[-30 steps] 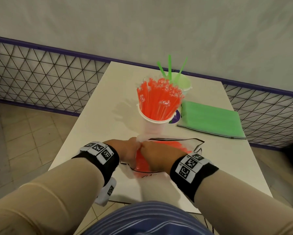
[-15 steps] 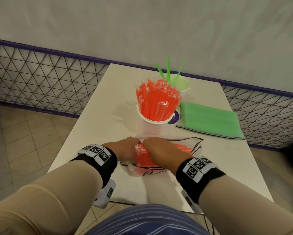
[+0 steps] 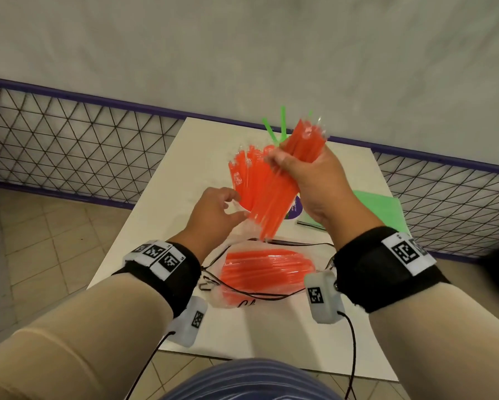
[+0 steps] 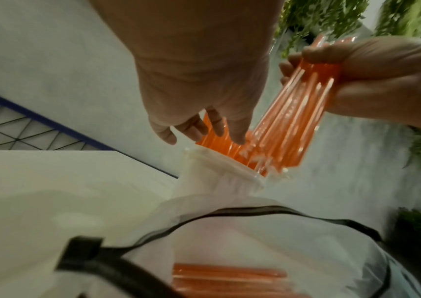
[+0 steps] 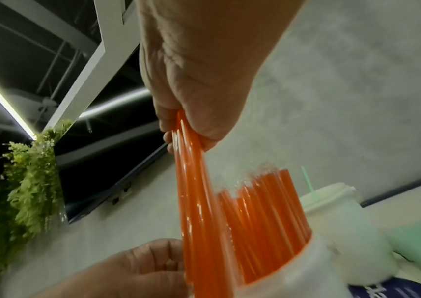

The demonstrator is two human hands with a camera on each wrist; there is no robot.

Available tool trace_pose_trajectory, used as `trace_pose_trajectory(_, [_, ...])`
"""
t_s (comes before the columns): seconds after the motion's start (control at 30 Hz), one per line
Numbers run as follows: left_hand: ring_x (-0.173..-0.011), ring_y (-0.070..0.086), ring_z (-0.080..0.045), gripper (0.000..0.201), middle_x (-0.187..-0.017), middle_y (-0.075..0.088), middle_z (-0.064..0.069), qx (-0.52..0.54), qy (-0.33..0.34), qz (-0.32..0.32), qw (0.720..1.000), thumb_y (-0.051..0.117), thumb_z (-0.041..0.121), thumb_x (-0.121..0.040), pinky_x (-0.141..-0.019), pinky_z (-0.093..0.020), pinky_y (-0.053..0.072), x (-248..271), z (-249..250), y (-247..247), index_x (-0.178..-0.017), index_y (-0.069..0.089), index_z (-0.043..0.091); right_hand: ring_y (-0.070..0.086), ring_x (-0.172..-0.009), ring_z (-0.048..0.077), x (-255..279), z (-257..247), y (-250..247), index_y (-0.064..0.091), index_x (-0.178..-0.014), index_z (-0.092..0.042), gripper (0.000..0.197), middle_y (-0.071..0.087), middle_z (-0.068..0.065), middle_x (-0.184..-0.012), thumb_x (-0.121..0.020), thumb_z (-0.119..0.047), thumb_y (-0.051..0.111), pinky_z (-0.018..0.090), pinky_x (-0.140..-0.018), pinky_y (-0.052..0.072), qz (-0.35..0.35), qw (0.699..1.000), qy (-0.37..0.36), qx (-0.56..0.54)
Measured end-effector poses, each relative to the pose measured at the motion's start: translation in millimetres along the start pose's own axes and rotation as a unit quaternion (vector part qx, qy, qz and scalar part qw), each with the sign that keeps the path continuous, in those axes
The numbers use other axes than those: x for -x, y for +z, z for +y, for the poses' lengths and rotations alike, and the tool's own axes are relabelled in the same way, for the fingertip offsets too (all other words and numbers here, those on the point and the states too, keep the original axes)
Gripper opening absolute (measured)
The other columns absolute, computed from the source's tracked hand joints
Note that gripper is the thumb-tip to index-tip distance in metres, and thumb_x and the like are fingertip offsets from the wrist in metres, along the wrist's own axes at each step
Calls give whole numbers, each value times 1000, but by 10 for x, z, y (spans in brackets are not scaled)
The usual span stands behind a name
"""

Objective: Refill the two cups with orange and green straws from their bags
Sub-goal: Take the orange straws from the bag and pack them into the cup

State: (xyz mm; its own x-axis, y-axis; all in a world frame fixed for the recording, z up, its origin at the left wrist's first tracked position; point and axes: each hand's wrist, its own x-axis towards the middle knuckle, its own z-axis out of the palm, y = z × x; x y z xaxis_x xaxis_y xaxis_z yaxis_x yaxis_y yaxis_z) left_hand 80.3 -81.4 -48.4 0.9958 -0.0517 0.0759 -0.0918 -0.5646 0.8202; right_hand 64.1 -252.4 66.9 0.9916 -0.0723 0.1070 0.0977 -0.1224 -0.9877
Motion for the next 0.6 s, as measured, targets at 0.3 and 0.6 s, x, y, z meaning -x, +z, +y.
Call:
trace_pose_trajectory(0.3, [-138,34,-29,31,-156,20,-7,-82,-38,-51,995,71,28,-86,-108,-31,31,-76,-16,164,-115,62,23,69,-92,13,-304,-56,80,63,-108,-24,32,72,-5,-99,-79,-29,77,35,-83,56,77,996,-36,-8])
trace_pose_trajectory(0.6, [-140,35,-27,13,-159,22,-7,-89,-16,-32,995,71,30,-85,-108,-33,32,-65,46,207,-91,62,22,50,-122,19,-392,480,199,48,-134,-14,69,52,3,-131,-76,-37,79,32,-106,41,82,960,-44,265])
